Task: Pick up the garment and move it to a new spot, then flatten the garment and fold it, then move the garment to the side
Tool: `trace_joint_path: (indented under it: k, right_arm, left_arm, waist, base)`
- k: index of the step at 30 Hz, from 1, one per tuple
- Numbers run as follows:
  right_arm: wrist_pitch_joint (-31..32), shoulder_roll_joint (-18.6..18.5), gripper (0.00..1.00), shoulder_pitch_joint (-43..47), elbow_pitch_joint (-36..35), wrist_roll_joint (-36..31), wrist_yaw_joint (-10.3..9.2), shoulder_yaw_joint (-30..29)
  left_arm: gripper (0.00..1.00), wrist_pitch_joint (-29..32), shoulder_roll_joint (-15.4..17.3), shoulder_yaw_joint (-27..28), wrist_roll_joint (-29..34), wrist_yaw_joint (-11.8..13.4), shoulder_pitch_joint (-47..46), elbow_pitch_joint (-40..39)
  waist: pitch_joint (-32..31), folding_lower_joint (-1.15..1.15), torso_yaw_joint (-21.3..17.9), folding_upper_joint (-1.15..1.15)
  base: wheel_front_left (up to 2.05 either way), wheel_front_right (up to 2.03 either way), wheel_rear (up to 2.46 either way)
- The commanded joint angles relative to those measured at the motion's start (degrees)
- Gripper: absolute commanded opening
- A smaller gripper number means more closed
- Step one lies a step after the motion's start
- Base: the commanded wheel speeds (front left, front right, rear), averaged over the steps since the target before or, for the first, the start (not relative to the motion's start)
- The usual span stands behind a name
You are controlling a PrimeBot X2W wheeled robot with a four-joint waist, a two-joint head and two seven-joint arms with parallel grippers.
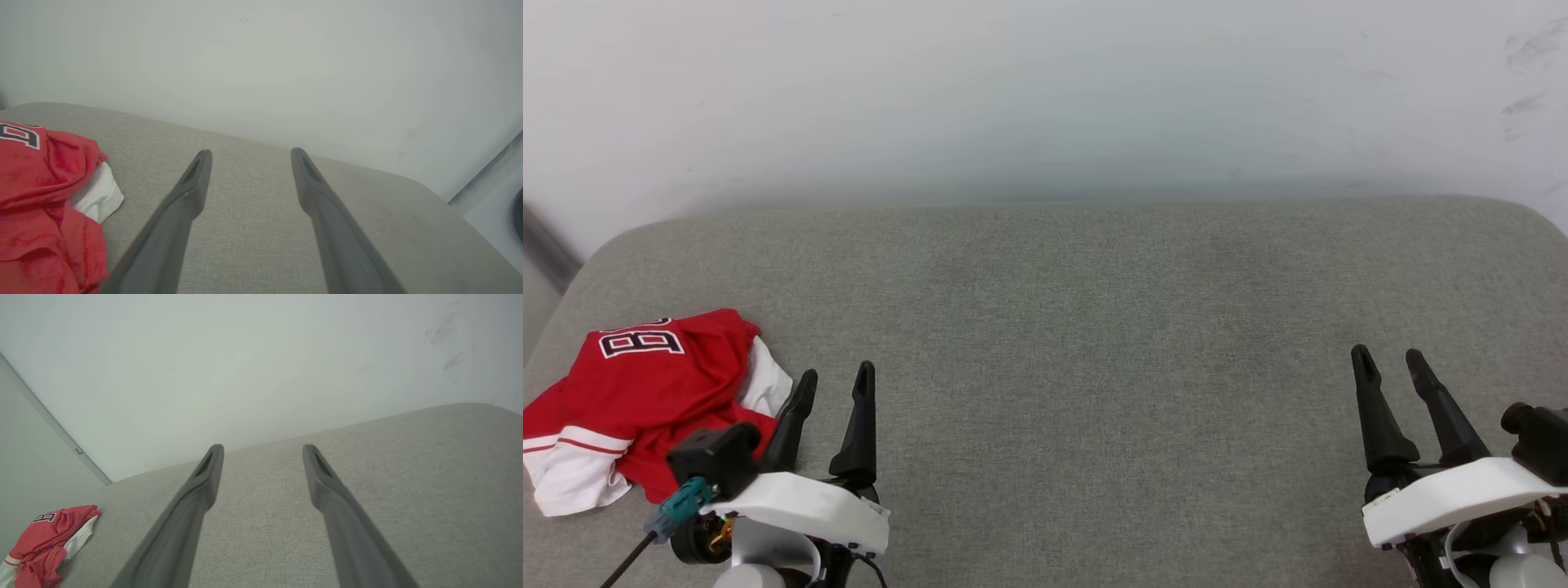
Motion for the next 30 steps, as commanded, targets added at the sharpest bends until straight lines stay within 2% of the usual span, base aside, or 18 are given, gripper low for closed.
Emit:
trace_joint_path:
  k: [1,12,30]
  right_arm:
    - [-0.2,0.0,1.0,-0.1,-1.2,-2.1,0.11,0.1]
    - [1.3,0.7,1.0,0.7,-2.1,-7.2,0.11,0.1]
    - [1.7,1.8,1.0,1.6,-3.6,-14.3,0.13,-0.7]
  left_arm:
    - [1.0,-0.6,0.7,-0.4,1.9,0.3,-0.1,-0.4]
    - [1.0,-2.2,1.3,-1.9,7.7,1.4,0.2,-0.1]
    - [1.0,-4.7,0.2,-1.9,14.9,0.3,0.6,1.7]
  waist:
    - [0.0,0.0,0.0,0.0]
    - [-0.3,0.0,0.0,0.0]
    - [-0.4,0.0,0.6,0.0]
  base:
    - [0.0,0.0,0.0]
    - [0.0,0.0,0.0]
    - [0.0,0.0,0.0]
